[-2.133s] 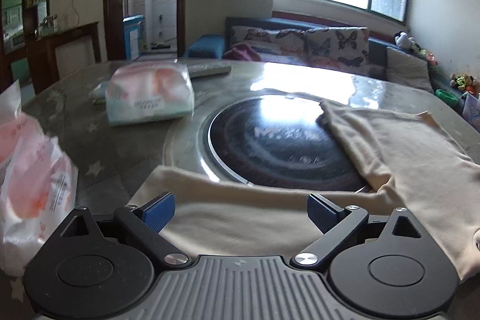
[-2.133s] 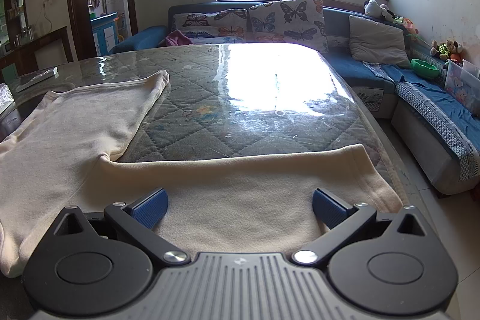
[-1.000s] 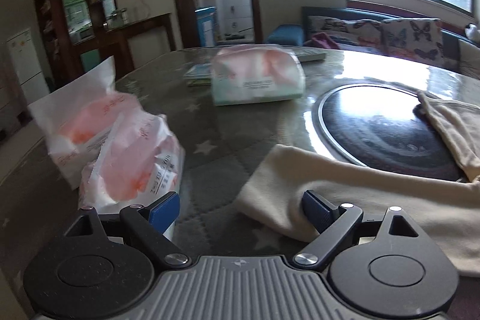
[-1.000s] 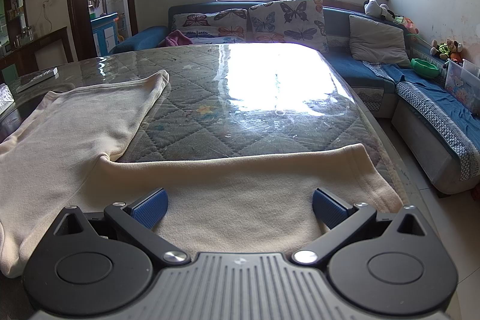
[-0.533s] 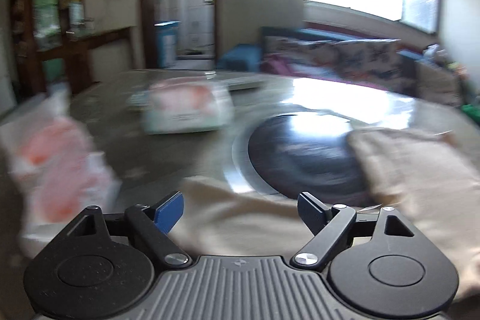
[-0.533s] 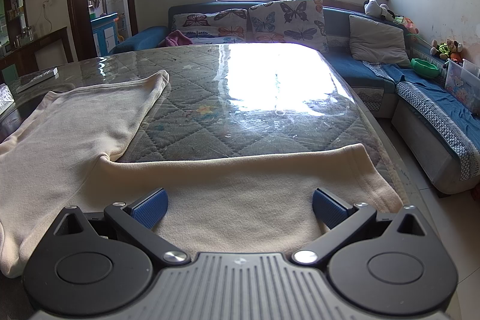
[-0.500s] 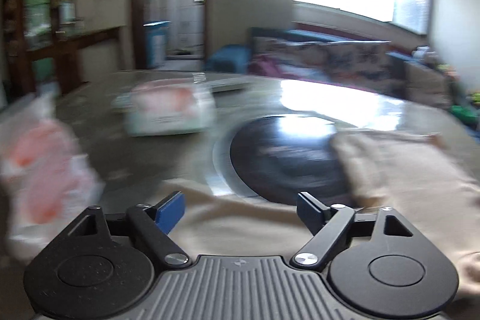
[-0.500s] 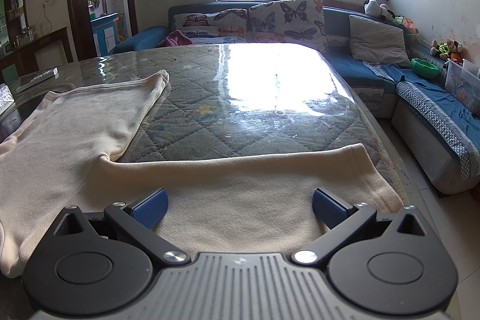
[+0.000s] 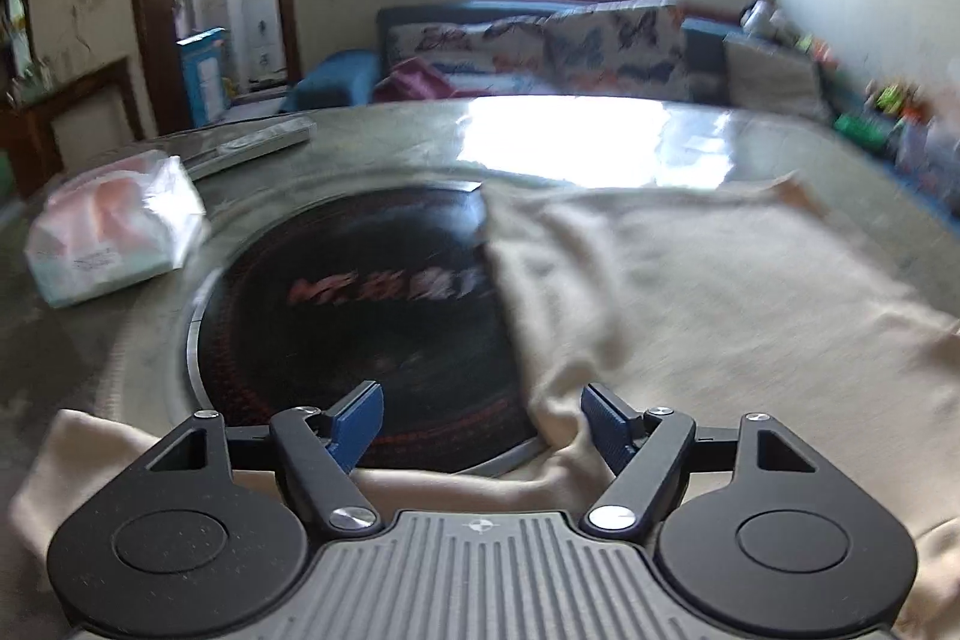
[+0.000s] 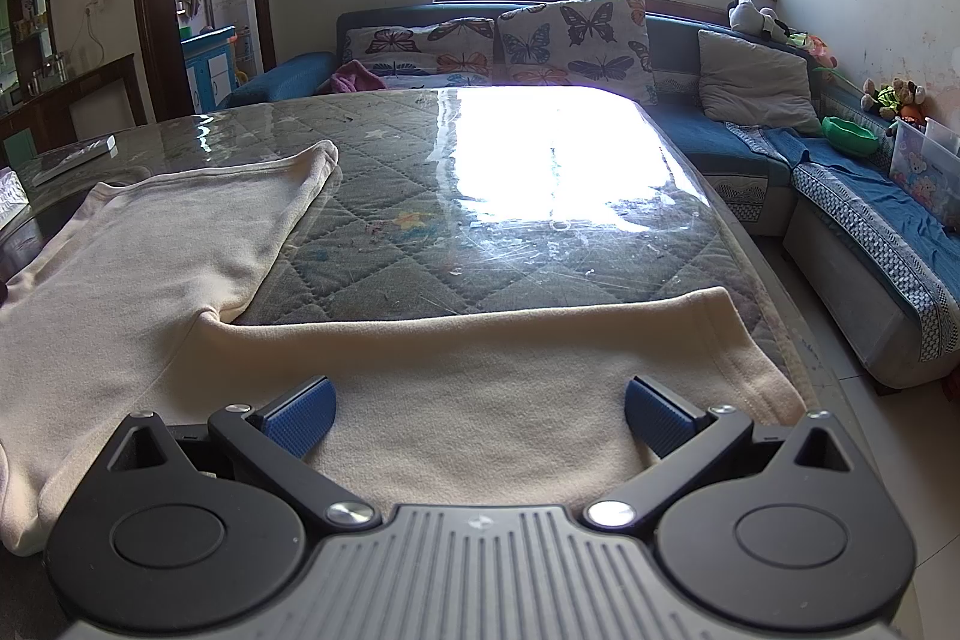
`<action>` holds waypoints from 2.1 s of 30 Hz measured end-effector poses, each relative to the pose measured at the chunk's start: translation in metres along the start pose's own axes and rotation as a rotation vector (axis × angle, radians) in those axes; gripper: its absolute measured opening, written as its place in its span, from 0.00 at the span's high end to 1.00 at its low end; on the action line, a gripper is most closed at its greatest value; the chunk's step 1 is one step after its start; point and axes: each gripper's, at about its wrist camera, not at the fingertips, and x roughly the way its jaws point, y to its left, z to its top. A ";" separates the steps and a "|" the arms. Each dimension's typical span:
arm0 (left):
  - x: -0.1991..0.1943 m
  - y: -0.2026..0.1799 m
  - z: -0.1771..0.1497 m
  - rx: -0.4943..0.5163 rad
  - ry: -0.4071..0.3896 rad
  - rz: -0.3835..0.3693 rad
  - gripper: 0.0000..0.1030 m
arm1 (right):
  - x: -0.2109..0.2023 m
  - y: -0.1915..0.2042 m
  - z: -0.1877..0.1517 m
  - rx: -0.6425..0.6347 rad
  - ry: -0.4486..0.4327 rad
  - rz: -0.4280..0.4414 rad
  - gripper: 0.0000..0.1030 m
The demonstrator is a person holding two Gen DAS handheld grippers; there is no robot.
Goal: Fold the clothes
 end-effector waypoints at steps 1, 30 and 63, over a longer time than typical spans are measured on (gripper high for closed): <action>-0.001 0.003 -0.002 -0.002 -0.004 -0.005 0.25 | 0.000 0.000 0.000 0.000 0.000 0.000 0.00; 0.027 0.004 0.037 0.032 -0.035 0.021 0.25 | 0.000 -0.001 0.000 0.002 -0.001 0.002 0.00; 0.104 -0.003 0.090 0.124 0.006 0.174 0.25 | 0.001 -0.002 -0.001 0.003 -0.001 0.004 0.00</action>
